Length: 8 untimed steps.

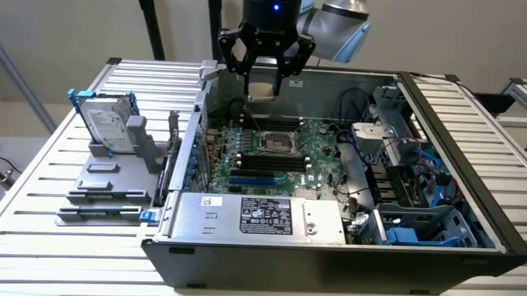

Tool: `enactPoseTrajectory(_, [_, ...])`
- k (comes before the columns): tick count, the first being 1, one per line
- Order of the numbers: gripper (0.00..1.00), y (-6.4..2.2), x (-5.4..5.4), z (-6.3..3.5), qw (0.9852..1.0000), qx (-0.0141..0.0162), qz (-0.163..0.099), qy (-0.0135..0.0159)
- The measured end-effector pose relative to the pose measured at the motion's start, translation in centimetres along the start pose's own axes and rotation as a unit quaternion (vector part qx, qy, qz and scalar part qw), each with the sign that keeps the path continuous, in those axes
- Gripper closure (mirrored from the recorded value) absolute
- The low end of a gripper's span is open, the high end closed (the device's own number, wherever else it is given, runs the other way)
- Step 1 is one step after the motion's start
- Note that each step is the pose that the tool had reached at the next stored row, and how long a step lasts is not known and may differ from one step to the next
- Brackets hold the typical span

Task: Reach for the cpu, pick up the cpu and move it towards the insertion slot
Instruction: 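Pick up the cpu and move it towards the insertion slot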

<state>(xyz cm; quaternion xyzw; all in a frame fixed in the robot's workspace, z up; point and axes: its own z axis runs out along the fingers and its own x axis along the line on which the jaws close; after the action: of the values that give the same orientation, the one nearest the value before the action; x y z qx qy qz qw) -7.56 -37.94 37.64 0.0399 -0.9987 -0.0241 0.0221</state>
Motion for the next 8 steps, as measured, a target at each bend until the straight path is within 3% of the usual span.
enactPoseTrajectory(8, [0.45, 1.02, -1.8, -0.03, 1.0000, 0.0000, 0.000, 0.0000])
